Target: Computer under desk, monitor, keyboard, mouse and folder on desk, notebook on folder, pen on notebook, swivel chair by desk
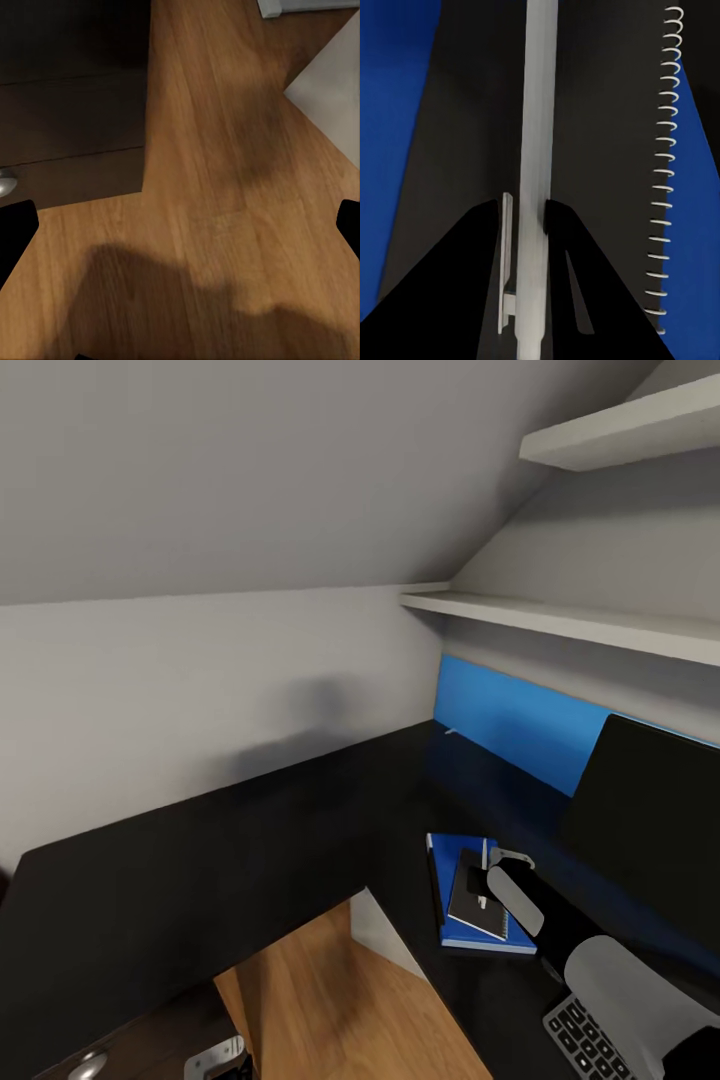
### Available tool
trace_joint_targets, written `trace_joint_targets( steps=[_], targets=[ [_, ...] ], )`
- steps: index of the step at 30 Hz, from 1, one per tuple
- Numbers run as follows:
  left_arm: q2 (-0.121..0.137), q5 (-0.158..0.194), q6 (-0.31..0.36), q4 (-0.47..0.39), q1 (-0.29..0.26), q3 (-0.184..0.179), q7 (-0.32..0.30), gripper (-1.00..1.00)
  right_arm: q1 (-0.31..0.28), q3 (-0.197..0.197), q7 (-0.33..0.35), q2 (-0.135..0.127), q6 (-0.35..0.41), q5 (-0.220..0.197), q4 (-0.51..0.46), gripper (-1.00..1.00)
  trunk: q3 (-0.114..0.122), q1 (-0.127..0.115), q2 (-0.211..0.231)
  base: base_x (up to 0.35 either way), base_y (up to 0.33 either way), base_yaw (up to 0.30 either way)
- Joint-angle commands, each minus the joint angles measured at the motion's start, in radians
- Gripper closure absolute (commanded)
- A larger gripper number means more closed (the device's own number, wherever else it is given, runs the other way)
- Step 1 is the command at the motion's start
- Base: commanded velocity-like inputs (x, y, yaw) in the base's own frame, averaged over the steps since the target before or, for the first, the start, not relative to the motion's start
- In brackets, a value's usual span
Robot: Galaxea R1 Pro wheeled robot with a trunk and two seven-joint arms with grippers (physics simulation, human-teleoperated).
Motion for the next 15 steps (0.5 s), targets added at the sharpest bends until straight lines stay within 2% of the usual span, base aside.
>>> trace_joint_targets(
  steps=[1, 7, 8, 15],
  targets=[
    [0.002, 0.01, -0.006, -0.001, -0.001, -0.008, 0.009, -1.0, -0.001, 0.006, -0.008, -0.001, 0.001, -0.009, -0.002, 1.0, -0.001, 0.0, -0.001, 0.0, 0.0, 0.0],
    [0.002, 0.01, -0.006, -0.001, -0.001, -0.008, 0.008, -1.0, -0.001, 0.007, -0.008, -0.001, 0.001, -0.009, -0.002, 1.0, -0.001, 0.0, -0.001, 0.0, 0.0, 0.0],
    [0.002, 0.01, -0.006, -0.001, -0.001, -0.008, 0.007, -1.0, -0.001, 0.006, -0.008, -0.001, 0.001, -0.009, -0.002, -1.0, -0.001, 0.0, -0.001, 0.0, 0.0, 0.0],
    [0.002, 0.01, -0.006, -0.001, -0.001, -0.006, 0.004, -1.0, -0.001, 0.007, -0.009, -0.001, 0.001, -0.008, -0.003, -1.0, 0.002, -0.004, 0.006, 0.0, 0.0, 0.0]
  ],
)
